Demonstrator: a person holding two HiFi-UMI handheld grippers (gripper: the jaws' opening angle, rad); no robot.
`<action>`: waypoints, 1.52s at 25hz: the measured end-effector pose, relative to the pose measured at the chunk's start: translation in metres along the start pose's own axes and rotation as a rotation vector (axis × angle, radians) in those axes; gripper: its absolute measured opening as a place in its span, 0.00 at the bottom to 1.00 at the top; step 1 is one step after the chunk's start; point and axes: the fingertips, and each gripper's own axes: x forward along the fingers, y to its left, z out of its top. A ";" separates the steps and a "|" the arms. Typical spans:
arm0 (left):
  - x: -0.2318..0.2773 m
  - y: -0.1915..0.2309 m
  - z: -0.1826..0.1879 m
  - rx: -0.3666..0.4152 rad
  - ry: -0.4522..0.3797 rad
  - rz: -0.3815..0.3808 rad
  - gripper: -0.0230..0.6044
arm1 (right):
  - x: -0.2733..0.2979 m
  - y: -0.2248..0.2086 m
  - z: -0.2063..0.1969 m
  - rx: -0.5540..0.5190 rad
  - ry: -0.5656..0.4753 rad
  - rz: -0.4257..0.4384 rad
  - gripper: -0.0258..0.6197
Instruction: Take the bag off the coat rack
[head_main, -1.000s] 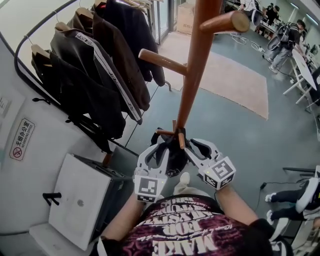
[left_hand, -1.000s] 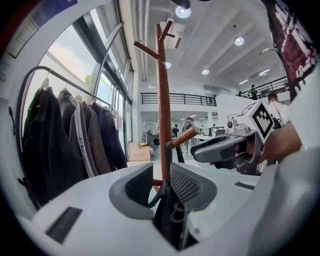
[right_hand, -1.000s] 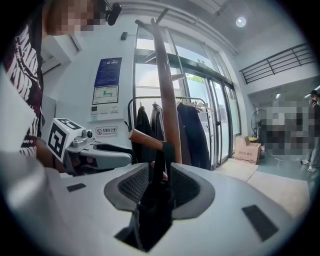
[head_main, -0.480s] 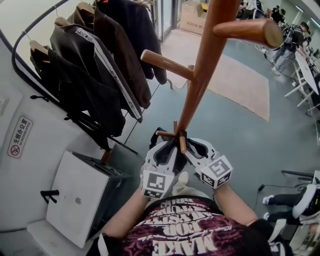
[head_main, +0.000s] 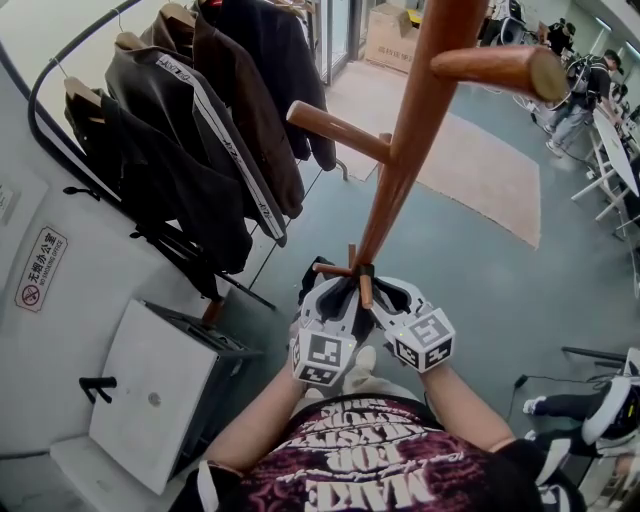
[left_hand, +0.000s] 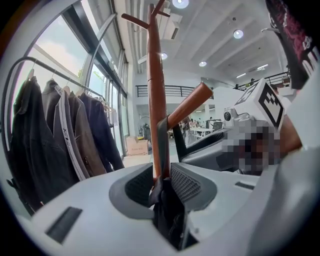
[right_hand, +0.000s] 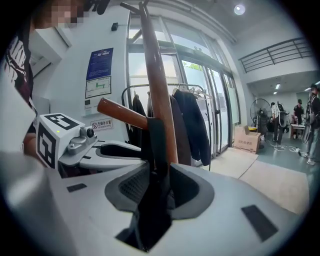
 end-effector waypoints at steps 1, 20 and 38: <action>0.001 0.001 -0.002 0.004 0.003 0.012 0.20 | 0.001 0.000 -0.002 0.007 0.003 0.003 0.24; 0.006 0.004 -0.012 -0.002 0.015 0.061 0.05 | 0.004 -0.009 -0.019 0.050 0.007 -0.029 0.05; -0.036 0.003 0.025 -0.066 -0.041 0.017 0.05 | -0.030 0.003 0.011 0.096 -0.051 -0.021 0.05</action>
